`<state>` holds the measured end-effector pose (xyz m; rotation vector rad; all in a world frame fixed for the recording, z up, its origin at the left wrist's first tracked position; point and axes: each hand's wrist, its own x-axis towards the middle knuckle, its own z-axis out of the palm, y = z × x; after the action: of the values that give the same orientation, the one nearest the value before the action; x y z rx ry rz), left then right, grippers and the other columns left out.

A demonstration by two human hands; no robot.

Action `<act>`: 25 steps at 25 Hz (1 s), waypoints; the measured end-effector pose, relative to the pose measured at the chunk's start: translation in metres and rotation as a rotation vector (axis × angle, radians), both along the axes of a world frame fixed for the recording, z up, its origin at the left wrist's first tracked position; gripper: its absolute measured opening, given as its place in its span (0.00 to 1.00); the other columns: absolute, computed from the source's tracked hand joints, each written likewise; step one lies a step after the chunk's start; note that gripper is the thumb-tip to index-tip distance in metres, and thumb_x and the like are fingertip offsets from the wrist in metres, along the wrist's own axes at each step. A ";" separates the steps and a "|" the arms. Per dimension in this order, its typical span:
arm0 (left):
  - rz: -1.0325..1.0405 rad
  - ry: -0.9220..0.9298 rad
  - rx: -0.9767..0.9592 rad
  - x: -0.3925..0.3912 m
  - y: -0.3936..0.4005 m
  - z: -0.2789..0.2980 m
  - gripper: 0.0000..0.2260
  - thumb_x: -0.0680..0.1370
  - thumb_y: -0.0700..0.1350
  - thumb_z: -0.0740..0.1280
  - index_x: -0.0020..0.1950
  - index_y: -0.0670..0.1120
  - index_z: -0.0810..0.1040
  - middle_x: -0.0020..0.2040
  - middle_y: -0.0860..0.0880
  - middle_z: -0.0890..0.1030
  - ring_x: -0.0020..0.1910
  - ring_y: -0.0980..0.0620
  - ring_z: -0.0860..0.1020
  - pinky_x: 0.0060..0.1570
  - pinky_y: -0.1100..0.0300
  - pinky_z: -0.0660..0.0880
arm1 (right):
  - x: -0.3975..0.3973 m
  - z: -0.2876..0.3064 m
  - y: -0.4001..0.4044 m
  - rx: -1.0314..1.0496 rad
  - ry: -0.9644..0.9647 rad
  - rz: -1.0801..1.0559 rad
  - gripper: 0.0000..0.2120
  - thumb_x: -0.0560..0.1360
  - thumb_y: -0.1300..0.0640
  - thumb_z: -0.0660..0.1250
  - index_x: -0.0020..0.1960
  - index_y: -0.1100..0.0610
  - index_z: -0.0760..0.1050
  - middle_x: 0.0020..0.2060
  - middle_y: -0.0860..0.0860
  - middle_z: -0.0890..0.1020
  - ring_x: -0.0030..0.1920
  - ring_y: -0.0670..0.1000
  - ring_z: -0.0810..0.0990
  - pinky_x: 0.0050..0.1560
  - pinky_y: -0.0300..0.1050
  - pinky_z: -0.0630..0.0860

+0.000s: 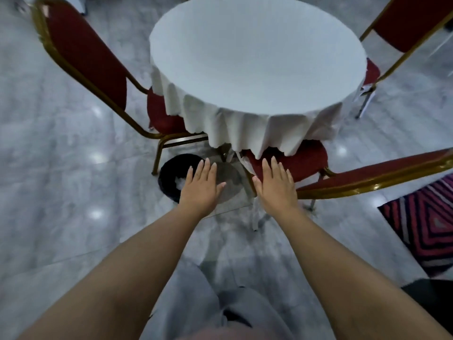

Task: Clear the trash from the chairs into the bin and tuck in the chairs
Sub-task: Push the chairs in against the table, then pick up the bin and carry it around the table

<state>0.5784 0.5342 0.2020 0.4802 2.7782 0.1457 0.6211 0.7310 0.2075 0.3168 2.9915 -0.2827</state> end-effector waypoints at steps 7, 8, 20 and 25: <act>0.091 -0.174 -0.044 -0.068 -0.127 -0.053 0.32 0.83 0.61 0.44 0.81 0.45 0.43 0.81 0.45 0.42 0.79 0.48 0.40 0.77 0.48 0.40 | -0.062 -0.068 -0.124 -0.113 -0.195 0.029 0.30 0.83 0.45 0.51 0.80 0.57 0.49 0.80 0.57 0.52 0.78 0.58 0.54 0.76 0.54 0.54; 0.091 -0.199 -0.047 -0.083 -0.143 -0.061 0.32 0.82 0.61 0.44 0.81 0.45 0.43 0.81 0.45 0.42 0.79 0.48 0.41 0.77 0.47 0.40 | -0.073 -0.077 -0.140 -0.139 -0.214 0.011 0.31 0.83 0.45 0.52 0.80 0.57 0.49 0.80 0.57 0.52 0.78 0.58 0.54 0.76 0.54 0.55; 0.212 -0.425 0.000 -0.215 -0.225 -0.205 0.33 0.82 0.62 0.48 0.81 0.44 0.44 0.81 0.44 0.45 0.80 0.46 0.45 0.77 0.46 0.45 | -0.189 -0.226 -0.215 -0.323 -0.350 -0.219 0.32 0.83 0.45 0.54 0.80 0.58 0.49 0.79 0.58 0.53 0.78 0.58 0.55 0.76 0.53 0.56; 0.424 -0.500 0.128 -0.250 -0.210 -0.311 0.34 0.82 0.61 0.52 0.80 0.43 0.48 0.81 0.42 0.49 0.79 0.44 0.50 0.77 0.45 0.50 | -0.226 -0.323 -0.203 -0.317 -0.410 -0.275 0.32 0.83 0.45 0.54 0.80 0.57 0.48 0.79 0.57 0.53 0.78 0.57 0.55 0.75 0.53 0.56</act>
<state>0.3280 0.3237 -0.1092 -0.1186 2.3401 0.4717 0.3950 0.5279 -0.1155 0.6596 2.4503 -0.6246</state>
